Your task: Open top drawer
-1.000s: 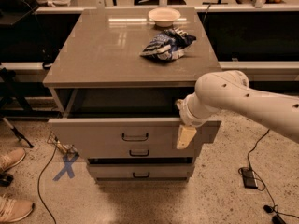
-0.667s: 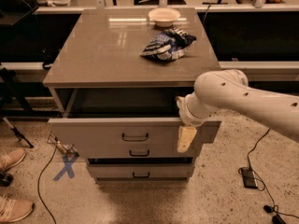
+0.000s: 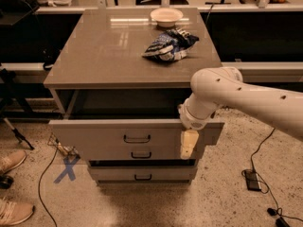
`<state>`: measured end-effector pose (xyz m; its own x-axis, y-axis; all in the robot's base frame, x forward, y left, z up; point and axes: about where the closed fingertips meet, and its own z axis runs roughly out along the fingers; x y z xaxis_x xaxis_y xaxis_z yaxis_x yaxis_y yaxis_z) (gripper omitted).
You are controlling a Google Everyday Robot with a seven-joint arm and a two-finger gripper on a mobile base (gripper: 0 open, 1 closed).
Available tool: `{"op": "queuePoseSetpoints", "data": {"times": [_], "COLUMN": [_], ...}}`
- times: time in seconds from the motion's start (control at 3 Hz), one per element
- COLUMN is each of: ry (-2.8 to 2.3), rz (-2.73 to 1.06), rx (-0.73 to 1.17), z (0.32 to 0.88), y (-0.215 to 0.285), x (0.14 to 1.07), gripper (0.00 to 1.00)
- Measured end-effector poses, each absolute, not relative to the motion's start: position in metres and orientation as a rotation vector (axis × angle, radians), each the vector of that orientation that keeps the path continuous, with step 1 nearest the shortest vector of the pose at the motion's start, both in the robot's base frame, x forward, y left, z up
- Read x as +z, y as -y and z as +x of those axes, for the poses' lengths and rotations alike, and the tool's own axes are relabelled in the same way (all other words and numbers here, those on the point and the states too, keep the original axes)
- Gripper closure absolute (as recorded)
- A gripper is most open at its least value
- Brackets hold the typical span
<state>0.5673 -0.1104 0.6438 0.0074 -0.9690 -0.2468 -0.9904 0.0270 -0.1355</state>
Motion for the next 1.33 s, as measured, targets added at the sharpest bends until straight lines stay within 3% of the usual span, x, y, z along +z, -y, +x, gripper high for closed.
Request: {"op": "queuePoseSetpoints", "data": {"times": [0.33,1.33], "ry": [-2.101,-2.151], "rz": [-2.04,-2.057], "rx": [0.091,0.038], "z": [0.564,0.549], "y": [0.112,0.106], "x": [0.642,0.659], "gripper": [0.0,0.66]}}
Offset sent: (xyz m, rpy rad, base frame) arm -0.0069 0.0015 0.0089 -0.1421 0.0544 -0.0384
